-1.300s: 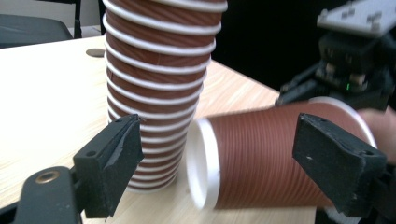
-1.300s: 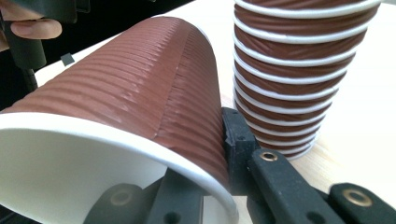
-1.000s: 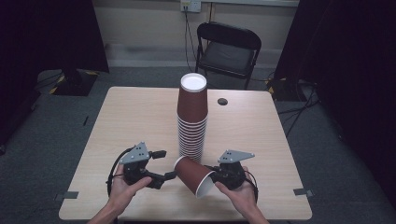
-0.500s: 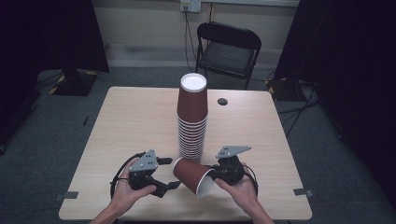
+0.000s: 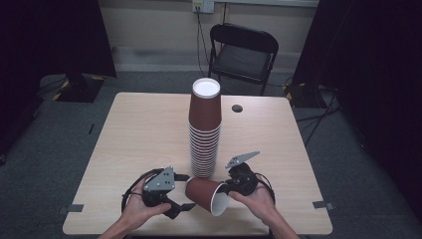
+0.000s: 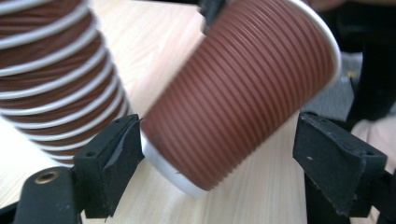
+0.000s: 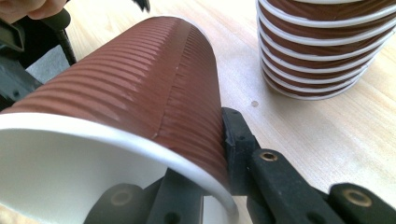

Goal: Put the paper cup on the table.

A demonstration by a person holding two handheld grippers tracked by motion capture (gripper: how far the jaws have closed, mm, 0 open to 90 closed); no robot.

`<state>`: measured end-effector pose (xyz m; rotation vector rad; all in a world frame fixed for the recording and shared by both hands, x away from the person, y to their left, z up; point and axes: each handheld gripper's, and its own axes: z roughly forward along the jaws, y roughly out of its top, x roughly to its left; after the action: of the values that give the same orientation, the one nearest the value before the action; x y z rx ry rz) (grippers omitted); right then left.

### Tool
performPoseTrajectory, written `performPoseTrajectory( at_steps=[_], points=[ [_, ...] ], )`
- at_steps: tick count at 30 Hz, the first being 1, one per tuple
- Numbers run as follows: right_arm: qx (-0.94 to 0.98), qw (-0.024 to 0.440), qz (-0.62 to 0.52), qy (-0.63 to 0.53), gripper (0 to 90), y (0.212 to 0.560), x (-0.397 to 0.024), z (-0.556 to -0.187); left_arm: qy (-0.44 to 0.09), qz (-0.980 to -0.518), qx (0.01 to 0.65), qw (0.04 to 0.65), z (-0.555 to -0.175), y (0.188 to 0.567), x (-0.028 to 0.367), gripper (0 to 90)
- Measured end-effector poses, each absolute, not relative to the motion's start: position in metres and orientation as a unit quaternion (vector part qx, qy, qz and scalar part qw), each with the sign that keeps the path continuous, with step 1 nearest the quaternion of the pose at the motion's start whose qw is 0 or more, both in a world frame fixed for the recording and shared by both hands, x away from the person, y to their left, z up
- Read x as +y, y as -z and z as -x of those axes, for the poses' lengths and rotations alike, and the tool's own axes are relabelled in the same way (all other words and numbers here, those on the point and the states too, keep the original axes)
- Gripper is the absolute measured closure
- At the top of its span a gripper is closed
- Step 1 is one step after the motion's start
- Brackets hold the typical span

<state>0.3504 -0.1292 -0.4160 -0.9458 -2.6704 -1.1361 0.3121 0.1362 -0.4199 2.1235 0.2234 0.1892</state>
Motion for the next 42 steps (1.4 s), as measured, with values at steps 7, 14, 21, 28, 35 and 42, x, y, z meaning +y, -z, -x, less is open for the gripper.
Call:
performPoseTrajectory(
  at_steps=[7, 14, 21, 28, 35, 42],
  points=[
    [-0.887, 0.069, 0.304, 0.341, 86.3, 0.417, -0.121, -0.354, -0.089, -0.88, 0.069, 0.461, -0.309, 0.425, 0.127, 15.3],
    [-0.895, 0.088, 0.308, 0.309, 86.3, 0.415, -0.111, -0.355, -0.11, -0.886, 0.036, 0.449, -0.304, 0.429, 0.116, 10.0],
    [-0.901, 0.109, 0.311, 0.283, 86.3, 0.412, -0.1, -0.356, -0.11, -0.896, 0.024, 0.43, -0.299, 0.435, 0.097, 4.4],
    [-0.904, 0.117, 0.322, 0.255, 86.3, 0.412, -0.087, -0.361, -0.123, -0.893, 0.018, 0.433, -0.297, 0.433, 0.093, 3.0],
    [-0.906, 0.123, 0.324, 0.242, 86.2, 0.413, -0.077, -0.362, -0.135, -0.892, 0.0, 0.433, -0.294, 0.433, 0.092, 4.7],
    [-0.903, 0.125, 0.329, 0.246, 86.1, 0.412, -0.077, -0.36, -0.161, -0.887, 0.008, 0.434, -0.287, 0.434, 0.087, 6.1]
  ],
)
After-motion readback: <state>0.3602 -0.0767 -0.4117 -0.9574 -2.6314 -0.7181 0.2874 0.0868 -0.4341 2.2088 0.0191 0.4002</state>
